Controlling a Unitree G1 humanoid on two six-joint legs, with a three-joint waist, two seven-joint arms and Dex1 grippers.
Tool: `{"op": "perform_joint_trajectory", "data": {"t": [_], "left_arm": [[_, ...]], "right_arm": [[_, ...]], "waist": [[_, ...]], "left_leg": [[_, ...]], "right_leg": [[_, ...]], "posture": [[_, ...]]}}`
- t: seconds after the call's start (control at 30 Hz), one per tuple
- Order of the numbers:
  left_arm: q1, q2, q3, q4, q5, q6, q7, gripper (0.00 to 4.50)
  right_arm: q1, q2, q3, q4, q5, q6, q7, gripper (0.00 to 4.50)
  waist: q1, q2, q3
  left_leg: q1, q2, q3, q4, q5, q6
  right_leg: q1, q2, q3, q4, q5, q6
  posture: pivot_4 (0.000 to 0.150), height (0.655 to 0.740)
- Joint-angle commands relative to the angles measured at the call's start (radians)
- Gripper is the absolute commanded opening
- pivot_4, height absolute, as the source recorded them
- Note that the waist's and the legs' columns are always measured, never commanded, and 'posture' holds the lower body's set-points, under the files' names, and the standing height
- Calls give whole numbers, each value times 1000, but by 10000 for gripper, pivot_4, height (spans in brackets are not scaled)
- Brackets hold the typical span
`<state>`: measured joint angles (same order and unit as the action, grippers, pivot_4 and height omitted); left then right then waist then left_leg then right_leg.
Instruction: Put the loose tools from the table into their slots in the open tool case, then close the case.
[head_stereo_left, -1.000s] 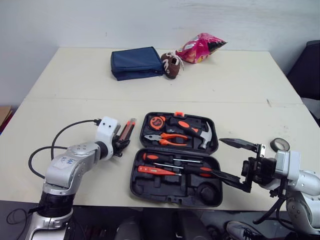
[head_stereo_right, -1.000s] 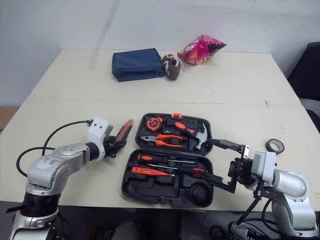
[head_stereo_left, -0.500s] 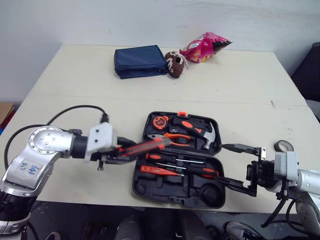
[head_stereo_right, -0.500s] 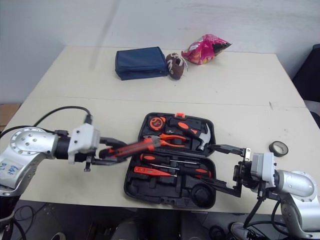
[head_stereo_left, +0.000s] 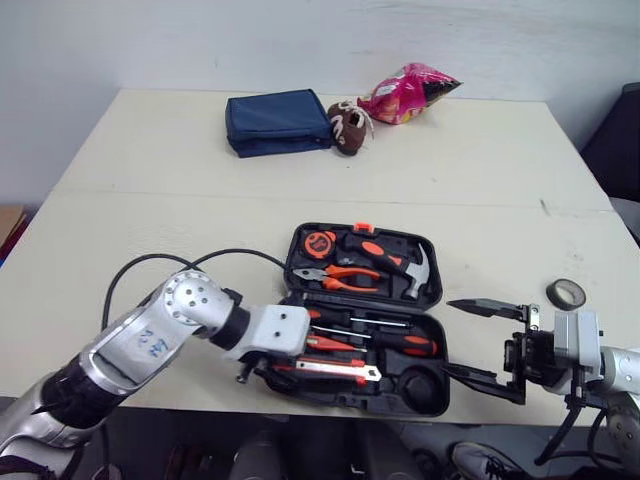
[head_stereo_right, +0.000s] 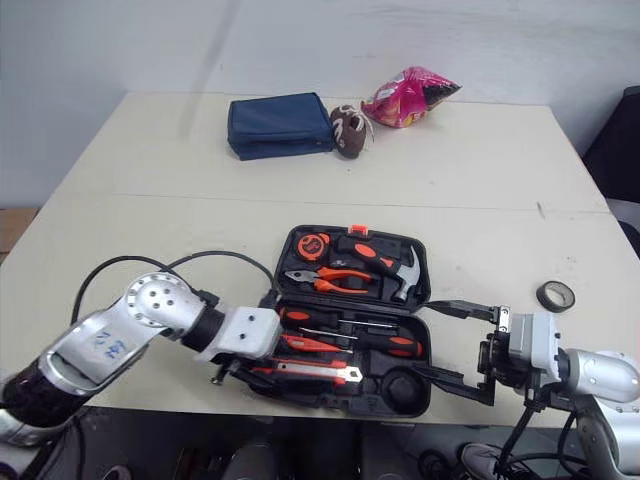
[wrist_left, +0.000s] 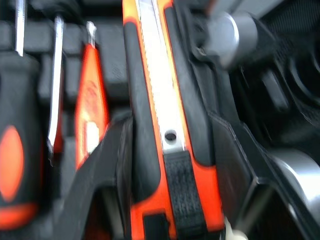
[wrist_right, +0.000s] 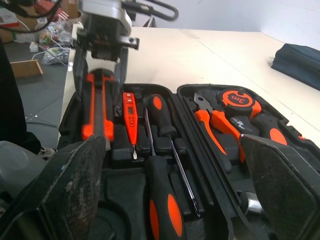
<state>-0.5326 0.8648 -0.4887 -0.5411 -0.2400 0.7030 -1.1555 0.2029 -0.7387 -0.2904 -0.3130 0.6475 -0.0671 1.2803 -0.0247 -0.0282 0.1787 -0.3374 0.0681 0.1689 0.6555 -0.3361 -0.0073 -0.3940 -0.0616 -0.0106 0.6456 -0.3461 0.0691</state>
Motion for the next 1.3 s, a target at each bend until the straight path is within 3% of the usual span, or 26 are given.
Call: {"op": "perform_joint_trajectory", "data": {"t": [0.03, 0.8, 1.0, 1.13, 1.3], "left_arm": [[-32, -16, -25, -17, 14, 18, -14, 15533], [-48, -86, -80, 37, 85, 16, -3, 15533], [-30, -90, -73, 31, 99, -83, -14, 42447], [-30, -78, -40, 19, 66, -98, -45, 42447], [13, -90, 145, 4, -117, -206, -120, 42447]], "right_arm": [[19, 10, -35, 6, 0, -34, 11, 45000], [88, 76, -65, 469, 5, -419, 320, 45000], [98, 52, -10, 579, 41, -533, 334, 45000], [96, 22, 33, 618, 68, -568, 334, 45000], [91, -22, 83, 680, 98, -605, 334, 45000]], "waist": [[0, 0, 0], [-2, 0, 0], [-1, 0, 0], [-3, 1, 1], [-3, 2, 1]], "left_leg": [[0, 0, 0, 0, 0, 0], [1, 1, 0, 4, 0, 0], [2, 1, 0, 5, 0, 0], [2, 1, 0, 5, 0, 0], [3, 3, 0, 7, 0, 0]], "right_leg": [[0, 0, 0, 0, 0, 0], [1, 0, 0, 3, 0, 0], [2, -1, 0, 3, 0, 0], [2, -1, 0, 4, 0, 0], [2, -1, 0, 7, -1, -2]], "posture": [[1500, 7400], [1500, 7400], [1500, 7400], [1500, 7400], [1500, 7400]]}}
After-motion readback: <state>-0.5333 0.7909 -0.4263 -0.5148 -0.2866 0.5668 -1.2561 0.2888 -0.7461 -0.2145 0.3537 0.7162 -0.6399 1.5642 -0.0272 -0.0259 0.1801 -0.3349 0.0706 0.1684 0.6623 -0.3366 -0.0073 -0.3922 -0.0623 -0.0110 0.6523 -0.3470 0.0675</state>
